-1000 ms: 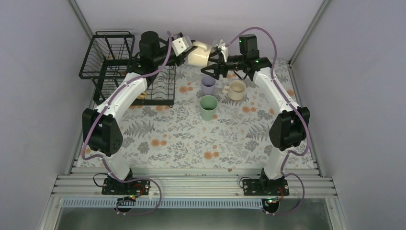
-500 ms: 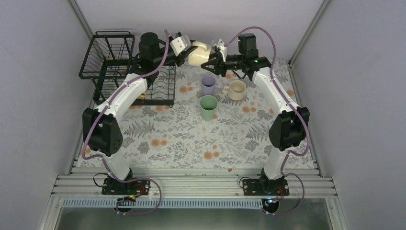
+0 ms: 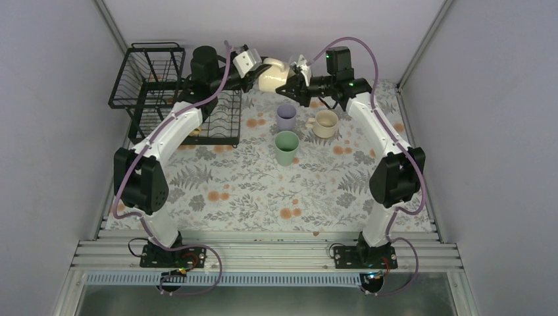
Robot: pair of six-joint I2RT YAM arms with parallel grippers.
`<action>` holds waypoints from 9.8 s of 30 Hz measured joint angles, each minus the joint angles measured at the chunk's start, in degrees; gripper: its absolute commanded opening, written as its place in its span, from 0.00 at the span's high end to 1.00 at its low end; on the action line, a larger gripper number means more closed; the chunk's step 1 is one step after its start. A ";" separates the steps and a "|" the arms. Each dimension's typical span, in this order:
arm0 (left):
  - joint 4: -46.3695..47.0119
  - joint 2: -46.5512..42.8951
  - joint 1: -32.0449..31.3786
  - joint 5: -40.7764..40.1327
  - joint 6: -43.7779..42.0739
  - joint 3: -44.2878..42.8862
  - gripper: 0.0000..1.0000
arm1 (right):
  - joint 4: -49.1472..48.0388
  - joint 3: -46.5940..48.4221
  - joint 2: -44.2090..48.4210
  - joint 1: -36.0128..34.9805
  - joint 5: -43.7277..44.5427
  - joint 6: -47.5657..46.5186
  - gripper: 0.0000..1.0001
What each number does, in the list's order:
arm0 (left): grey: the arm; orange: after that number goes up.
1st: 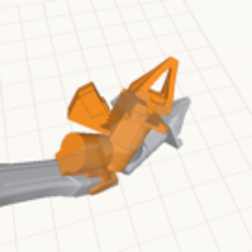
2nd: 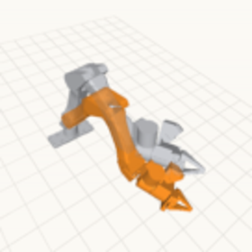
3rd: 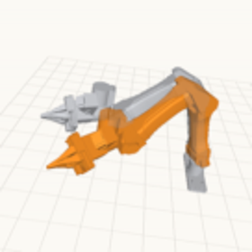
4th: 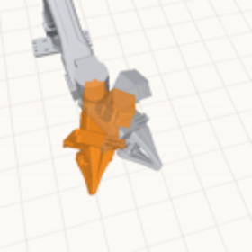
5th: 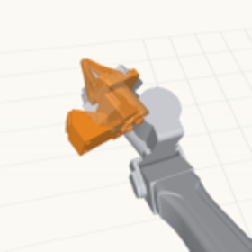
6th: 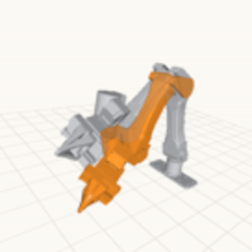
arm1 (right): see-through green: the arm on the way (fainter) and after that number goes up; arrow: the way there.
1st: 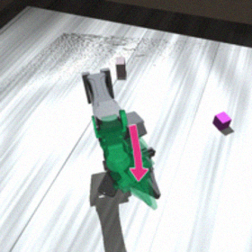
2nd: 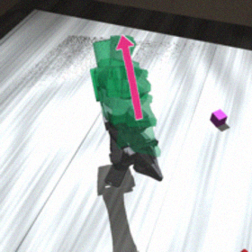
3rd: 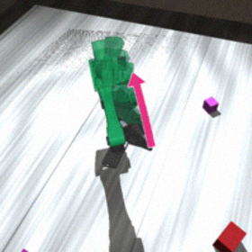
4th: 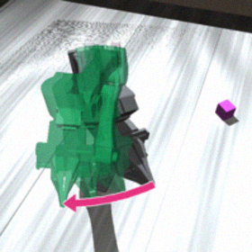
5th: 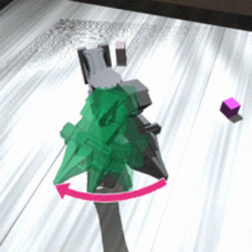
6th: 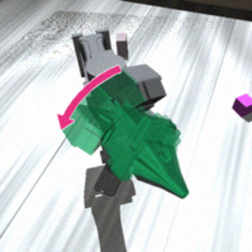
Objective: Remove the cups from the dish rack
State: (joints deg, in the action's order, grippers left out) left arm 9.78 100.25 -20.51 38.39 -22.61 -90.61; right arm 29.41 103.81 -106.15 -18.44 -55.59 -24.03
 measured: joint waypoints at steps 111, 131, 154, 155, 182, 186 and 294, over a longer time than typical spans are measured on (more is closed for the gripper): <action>-50.58 22.05 15.58 -34.64 -79.10 -25.00 0.15 | 42.69 2.16 13.25 15.50 31.95 -18.08 0.42; -85.35 39.76 15.58 -34.36 -80.74 -49.00 0.26 | 42.21 -2.93 12.98 14.21 29.46 -18.01 0.45; -86.47 45.99 15.63 -41.22 -78.42 -51.15 0.94 | 40.92 -6.01 12.98 12.07 29.38 -17.66 0.55; -86.68 45.99 15.63 -41.40 -78.55 -51.15 0.97 | 40.92 -6.12 12.98 12.07 29.38 -17.64 0.56; -84.67 37.03 6.25 -28.87 -74.73 -54.25 0.98 | 37.79 -7.89 16.20 11.69 29.29 -15.28 0.54; -81.64 28.48 6.29 -22.77 -71.01 -53.55 0.98 | 36.79 -8.44 16.52 11.69 29.20 -14.88 0.54; -39.45 -4.22 6.62 -3.48 -29.07 -15.56 0.11 | 42.66 -11.15 14.25 2.47 36.24 -22.80 0.96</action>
State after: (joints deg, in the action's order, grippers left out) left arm -29.67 96.03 -13.89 34.92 -51.68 -106.17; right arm 72.07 92.66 -91.90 -15.97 -19.35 -46.83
